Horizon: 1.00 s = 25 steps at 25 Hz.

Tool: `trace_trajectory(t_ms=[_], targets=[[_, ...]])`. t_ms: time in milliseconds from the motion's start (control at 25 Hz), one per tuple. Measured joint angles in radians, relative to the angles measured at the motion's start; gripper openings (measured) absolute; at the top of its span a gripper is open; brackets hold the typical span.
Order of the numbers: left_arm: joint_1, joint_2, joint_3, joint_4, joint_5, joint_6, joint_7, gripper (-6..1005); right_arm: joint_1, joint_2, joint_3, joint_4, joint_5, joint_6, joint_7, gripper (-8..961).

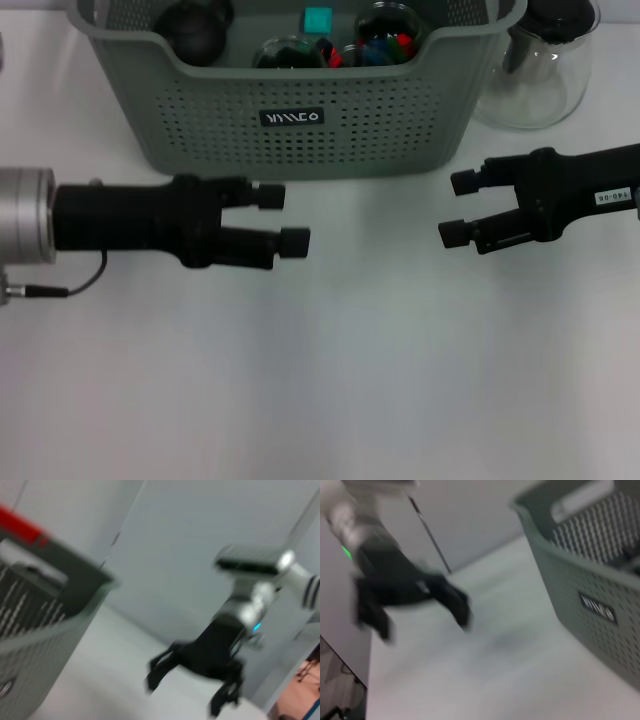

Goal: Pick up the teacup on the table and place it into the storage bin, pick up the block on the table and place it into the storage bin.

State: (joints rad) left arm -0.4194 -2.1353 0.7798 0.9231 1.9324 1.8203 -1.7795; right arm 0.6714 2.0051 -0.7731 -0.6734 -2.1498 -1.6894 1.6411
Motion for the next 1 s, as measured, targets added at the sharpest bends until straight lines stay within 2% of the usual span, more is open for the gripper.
trace_trajectory(t_ms=[160, 440, 640, 800, 1000], targets=[[0.009, -0.002, -0.006, -0.043, 0.047, -0.049, 0.025, 911, -0.001, 0.000, 0.000, 0.001, 0.040, -0.019, -0.024, 946], [0.003, -0.012, -0.010, -0.057, 0.036, -0.038, 0.061, 910, 0.003, 0.002, -0.002, 0.001, 0.042, -0.025, -0.018, 947], [-0.011, -0.021, -0.013, -0.066, 0.034, -0.043, 0.104, 909, -0.004, 0.003, 0.000, 0.000, 0.042, -0.017, -0.036, 947], [-0.035, -0.019, -0.012, -0.114, 0.034, -0.079, 0.188, 909, -0.008, 0.004, -0.001, 0.008, 0.041, 0.014, -0.075, 947], [-0.064, -0.012, -0.003, -0.190, 0.046, -0.157, 0.285, 909, -0.015, 0.024, -0.012, 0.014, 0.034, 0.053, -0.146, 947]])
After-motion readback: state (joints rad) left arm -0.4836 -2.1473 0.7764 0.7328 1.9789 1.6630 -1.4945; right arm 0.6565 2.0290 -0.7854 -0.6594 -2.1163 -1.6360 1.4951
